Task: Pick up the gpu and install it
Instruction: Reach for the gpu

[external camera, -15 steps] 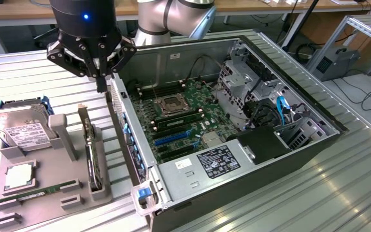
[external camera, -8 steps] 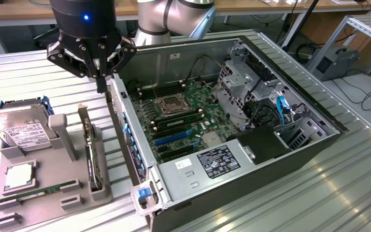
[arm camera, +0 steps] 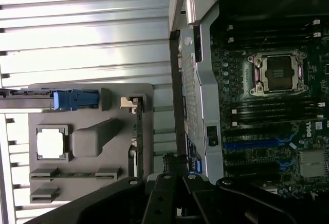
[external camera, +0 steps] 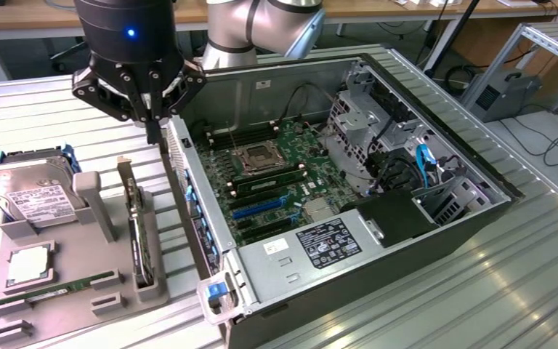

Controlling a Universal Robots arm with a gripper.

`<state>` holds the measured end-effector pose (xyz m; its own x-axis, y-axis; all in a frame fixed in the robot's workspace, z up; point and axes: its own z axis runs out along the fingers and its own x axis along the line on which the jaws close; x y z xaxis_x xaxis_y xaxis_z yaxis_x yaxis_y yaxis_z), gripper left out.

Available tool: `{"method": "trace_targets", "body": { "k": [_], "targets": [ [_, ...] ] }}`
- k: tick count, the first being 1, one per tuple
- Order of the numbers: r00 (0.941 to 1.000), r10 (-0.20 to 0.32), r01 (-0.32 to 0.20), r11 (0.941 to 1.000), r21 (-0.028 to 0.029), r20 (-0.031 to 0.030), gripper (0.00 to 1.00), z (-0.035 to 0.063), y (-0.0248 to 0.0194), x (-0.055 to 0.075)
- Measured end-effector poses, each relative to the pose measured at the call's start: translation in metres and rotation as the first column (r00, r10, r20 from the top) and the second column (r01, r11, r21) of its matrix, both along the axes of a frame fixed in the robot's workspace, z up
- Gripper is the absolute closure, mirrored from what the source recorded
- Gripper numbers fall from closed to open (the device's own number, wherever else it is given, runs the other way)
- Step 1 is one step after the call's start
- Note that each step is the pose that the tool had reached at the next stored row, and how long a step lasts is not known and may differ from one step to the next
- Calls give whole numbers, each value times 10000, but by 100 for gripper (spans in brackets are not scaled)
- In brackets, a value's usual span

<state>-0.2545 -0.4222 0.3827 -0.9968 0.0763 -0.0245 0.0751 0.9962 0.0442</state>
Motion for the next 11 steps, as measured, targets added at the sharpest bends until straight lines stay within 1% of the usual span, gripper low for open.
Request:
{"method": "trace_targets", "body": {
  "k": [2,3,6,7,11],
  "targets": [
    [10000,0,0,10000,1,0,89,-17,-42,-4],
    [10000,0,0,10000,1,0,89,-22,-55,-6],
    [10000,0,0,10000,1,0,89,-45,-119,-12],
    [10000,0,0,10000,1,0,89,-53,-148,-13],
    [10000,0,0,10000,0,-1,89,-58,-168,-14]
  ]
}}
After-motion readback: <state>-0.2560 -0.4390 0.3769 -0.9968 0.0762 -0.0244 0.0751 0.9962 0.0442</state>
